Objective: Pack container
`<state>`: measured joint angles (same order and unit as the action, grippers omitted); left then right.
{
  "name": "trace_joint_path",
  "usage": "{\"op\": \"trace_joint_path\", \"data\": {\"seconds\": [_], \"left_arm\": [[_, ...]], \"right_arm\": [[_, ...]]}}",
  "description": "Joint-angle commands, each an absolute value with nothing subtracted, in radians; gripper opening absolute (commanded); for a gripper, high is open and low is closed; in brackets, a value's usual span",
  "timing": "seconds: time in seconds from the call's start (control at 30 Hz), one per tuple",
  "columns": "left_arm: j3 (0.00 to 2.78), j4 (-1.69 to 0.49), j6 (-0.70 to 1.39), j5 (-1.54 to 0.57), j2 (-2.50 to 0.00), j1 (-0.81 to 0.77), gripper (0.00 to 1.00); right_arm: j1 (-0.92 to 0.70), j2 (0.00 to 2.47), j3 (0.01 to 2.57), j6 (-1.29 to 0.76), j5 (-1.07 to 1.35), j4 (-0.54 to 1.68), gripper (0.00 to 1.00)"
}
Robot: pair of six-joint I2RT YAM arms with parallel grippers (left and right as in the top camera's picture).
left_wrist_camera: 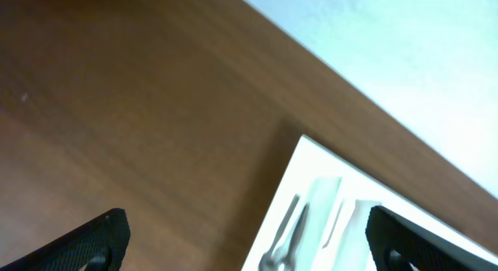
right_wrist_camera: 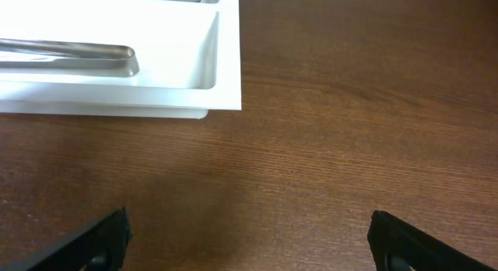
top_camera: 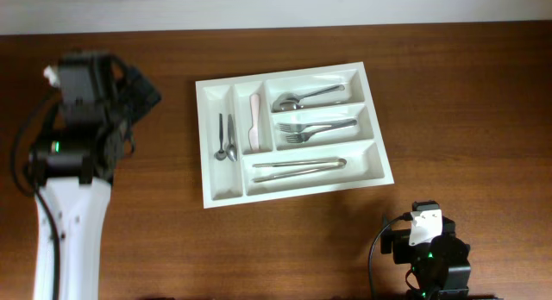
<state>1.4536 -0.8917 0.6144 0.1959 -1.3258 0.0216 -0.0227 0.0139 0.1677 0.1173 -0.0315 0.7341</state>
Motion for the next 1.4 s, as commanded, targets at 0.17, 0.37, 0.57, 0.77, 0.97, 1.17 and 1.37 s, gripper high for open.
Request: {"op": "trace_joint_path", "data": {"seconds": [0.17, 0.37, 0.57, 0.77, 0.97, 1.17, 1.37], "left_arm": [[1.087, -0.717, 0.617, 0.279, -1.034, 0.045, 0.99], [0.732, -0.595, 0.622, 0.282, -0.748, 0.042, 0.99], [0.516, -0.59, 0.625, 0.27, -0.471, 0.042, 0.99], [0.398, -0.543, 0.486, 0.236, -0.332, 0.042, 0.99], [0.322, -0.521, 0.16, 0.134, -0.205, 0.042, 0.99], [0.268, -0.628, 0.133, 0.097, -0.099, 0.042, 0.99], [0.266, -0.72, 0.099, 0.097, -0.06, 0.031, 0.99]], "right_arm": [[-0.032, 0.003, 0.161, 0.127, -0.022, 0.744, 0.99], [-0.032, 0.003, 0.161, 0.127, -0.022, 0.744, 0.99], [-0.032, 0.003, 0.161, 0.127, -0.022, 0.744, 0.99], [-0.032, 0.003, 0.161, 0.127, -0.022, 0.744, 0.99], [-0.032, 0.003, 0.161, 0.127, -0.022, 0.744, 0.99], [-0.032, 0.003, 0.161, 0.127, -0.022, 0.744, 0.99], [-0.032, 0.003, 0.161, 0.127, -0.022, 0.744, 0.99]]}}
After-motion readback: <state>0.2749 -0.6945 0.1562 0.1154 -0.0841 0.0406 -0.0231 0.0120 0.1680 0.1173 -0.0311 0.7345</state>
